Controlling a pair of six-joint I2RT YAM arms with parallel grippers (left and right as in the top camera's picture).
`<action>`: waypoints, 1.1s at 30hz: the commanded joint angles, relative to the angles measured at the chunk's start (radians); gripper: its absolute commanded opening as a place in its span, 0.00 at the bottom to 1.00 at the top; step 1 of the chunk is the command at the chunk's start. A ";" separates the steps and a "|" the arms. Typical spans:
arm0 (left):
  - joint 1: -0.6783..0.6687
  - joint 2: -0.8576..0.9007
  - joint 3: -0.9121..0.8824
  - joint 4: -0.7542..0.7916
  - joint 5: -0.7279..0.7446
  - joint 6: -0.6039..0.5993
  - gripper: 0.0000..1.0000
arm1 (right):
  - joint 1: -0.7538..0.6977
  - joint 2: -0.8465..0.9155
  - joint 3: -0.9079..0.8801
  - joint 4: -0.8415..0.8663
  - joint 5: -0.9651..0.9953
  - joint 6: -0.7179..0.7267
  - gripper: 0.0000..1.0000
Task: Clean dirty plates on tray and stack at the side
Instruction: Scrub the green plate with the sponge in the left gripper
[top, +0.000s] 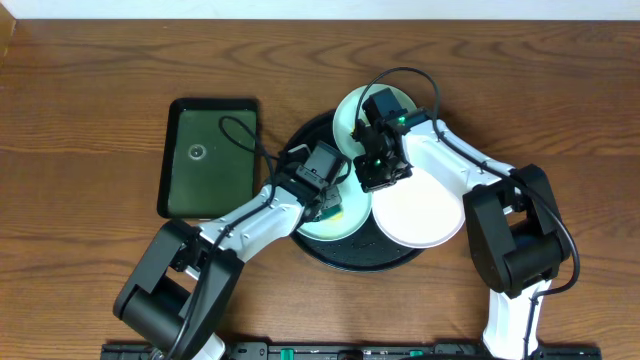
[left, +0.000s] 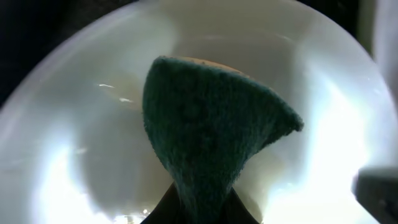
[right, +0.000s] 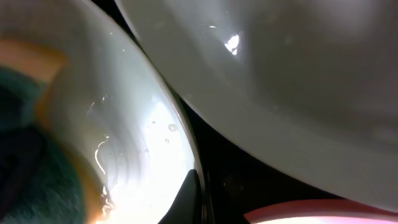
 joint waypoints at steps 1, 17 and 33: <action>0.024 0.032 -0.031 -0.064 -0.315 0.073 0.08 | -0.003 -0.002 -0.006 -0.003 0.030 0.000 0.01; 0.023 -0.241 -0.029 -0.053 -0.346 0.131 0.08 | -0.003 -0.002 -0.006 -0.010 0.034 0.000 0.01; 0.023 0.003 -0.031 0.097 0.089 0.040 0.08 | -0.003 -0.002 -0.006 -0.005 0.034 0.000 0.01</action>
